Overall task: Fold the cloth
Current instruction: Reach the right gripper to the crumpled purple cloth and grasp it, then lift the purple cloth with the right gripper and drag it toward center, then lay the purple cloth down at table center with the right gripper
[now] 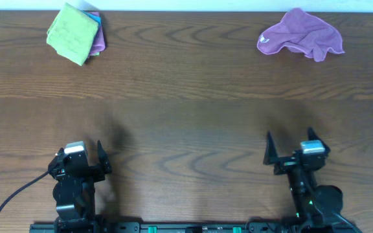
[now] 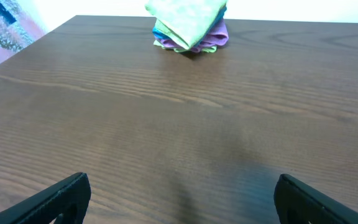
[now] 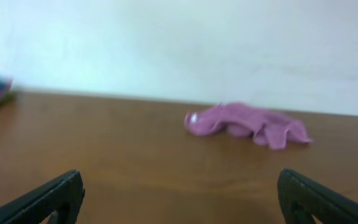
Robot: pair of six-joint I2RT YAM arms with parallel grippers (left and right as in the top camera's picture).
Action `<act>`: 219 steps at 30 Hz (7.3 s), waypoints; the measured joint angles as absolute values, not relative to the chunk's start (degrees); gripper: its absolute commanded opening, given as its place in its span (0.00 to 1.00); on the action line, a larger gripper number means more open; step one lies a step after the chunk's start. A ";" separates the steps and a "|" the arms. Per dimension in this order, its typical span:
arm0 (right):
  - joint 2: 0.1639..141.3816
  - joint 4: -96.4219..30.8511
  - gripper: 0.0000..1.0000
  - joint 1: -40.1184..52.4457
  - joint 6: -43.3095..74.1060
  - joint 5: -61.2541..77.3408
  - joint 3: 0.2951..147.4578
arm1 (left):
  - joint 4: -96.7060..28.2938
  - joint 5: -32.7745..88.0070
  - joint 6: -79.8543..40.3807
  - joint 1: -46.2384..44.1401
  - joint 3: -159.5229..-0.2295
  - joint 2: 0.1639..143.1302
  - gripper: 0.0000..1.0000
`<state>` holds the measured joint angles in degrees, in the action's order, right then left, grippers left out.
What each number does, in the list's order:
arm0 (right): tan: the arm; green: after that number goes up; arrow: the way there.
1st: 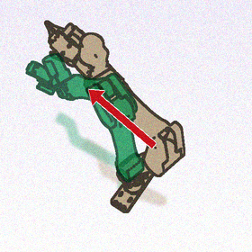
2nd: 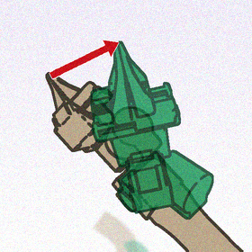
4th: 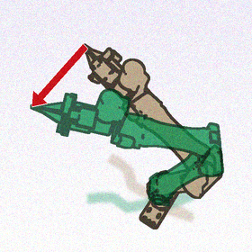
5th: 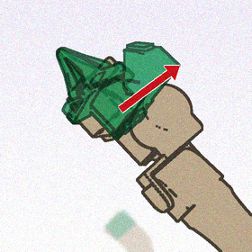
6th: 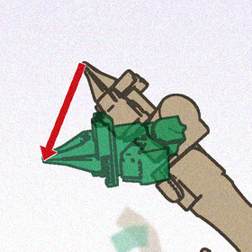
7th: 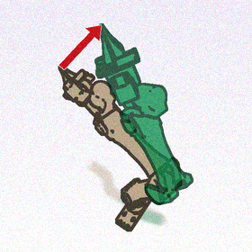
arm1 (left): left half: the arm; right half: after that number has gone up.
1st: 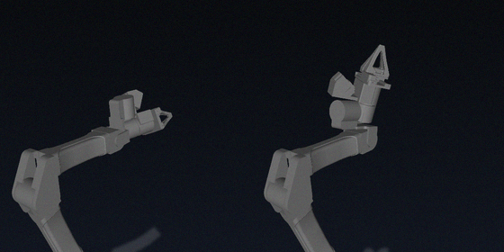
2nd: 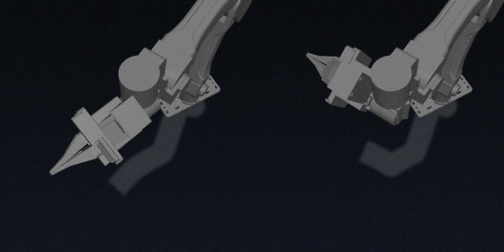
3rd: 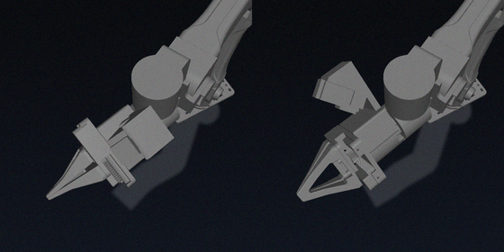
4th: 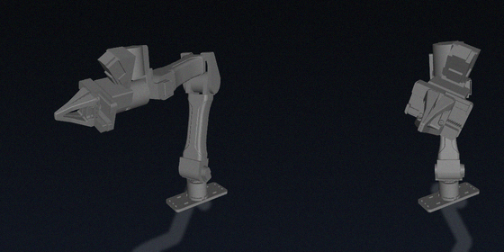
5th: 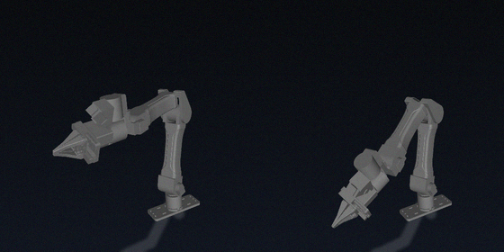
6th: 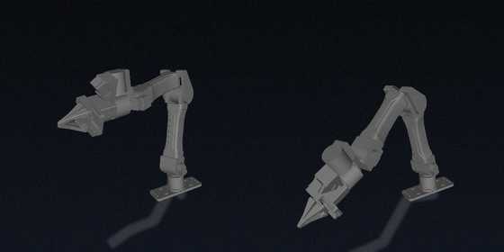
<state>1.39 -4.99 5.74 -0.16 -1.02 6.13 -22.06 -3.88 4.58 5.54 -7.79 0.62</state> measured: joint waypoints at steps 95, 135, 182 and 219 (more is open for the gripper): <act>107.96 -24.36 0.01 15.88 16.84 47.94 95.81 | -22.02 -4.51 4.58 5.54 -7.79 0.58 0.95; 110.37 -45.67 0.01 29.80 2.74 10.04 79.26 | -22.02 -4.51 4.60 5.54 -7.79 0.58 0.96; 118.67 -40.88 0.01 48.12 -3.16 26.09 76.38 | -22.02 -4.51 4.60 5.54 -7.79 0.58 0.96; 116.22 -42.50 0.01 35.48 -5.19 11.22 83.99 | -22.02 -4.51 4.60 5.54 -7.79 0.58 0.95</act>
